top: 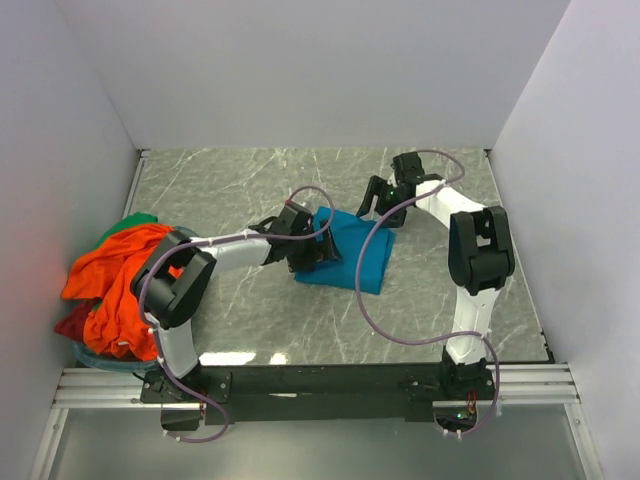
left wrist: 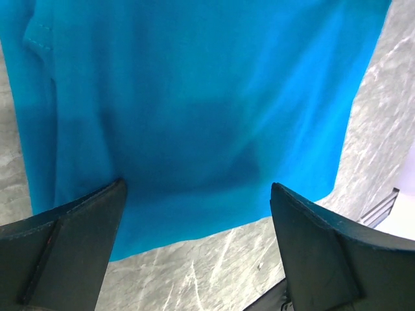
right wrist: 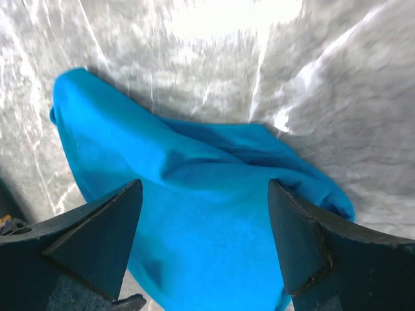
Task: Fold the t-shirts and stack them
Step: Fold the tshirt, then neatly place the folded tshirt to the corner
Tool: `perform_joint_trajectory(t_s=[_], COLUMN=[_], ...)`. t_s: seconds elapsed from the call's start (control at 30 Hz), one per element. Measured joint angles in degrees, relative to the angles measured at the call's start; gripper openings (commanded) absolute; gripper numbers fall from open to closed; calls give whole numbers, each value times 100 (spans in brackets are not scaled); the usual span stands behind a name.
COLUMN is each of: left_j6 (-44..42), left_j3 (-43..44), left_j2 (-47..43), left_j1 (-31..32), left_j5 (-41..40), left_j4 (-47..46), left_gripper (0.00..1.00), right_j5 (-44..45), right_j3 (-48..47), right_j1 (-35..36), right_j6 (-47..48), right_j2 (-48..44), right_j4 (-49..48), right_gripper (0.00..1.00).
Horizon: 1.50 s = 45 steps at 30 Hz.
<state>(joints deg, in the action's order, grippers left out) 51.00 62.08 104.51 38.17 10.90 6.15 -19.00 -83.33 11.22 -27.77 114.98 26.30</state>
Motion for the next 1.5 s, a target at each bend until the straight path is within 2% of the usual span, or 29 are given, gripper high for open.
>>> perform_joint_trajectory(t_s=[0.2,0.4,0.5,0.6,0.77,0.93,0.97,1.0,1.07,1.17,1.27,1.37,1.4,1.5], left_j6=[59,26,24,28,184,540,612,688,796,935,1021,1075,1082,1110], left_j3=[-208,-245,-275,-450,-1327,-2046,-2157,-2245,-2352,-2459,-2527,-2581,-2586,-2586], left_j2=[-142,-835,-1541,-2402,-4039,-5407,-5646,-5840,-6074,-6203,-6188,-6181,-6172,-6116], left_j1=[9,219,330,382,380,378,376,374,374,374,374,374,374,374], left_j5=[-22,-431,-660,-957,-1711,-2535,-2664,-2782,-2905,-3036,-3101,-3187,-3209,-3298], left_j4=[-201,219,339,442,955,1897,2070,2227,2426,2675,2844,2931,2933,2946], left_gripper=[99,100,99,99,100,99,100,99,99,99,99,100,100,99], right_j5=[468,857,1088,1182,1266,1342,1344,1344,1342,1338,1344,1338,1344,1316], right_j3=[-42,1047,1812,2706,3532,3609,3609,3606,3585,3523,3410,3314,3298,3215], right_j1=[0,74,256,409,428,435,435,435,439,439,439,439,439,439], right_j6=[149,79,-140,-400,-619,-765,-800,-835,-887,-949,-990,-984,-979,-970], right_j2=[-468,-2295,-3150,-3589,-3567,-3495,-3418,-3324,-3034,-2551,-2361,-2170,-2131,-1950], right_j4=[317,299,160,-17,-7,-330,-437,-511,-662,-765,-861,-951,-997,-1025], right_gripper=[88,90,90,90,90,87,85,79,77,73,64,41,28,10])
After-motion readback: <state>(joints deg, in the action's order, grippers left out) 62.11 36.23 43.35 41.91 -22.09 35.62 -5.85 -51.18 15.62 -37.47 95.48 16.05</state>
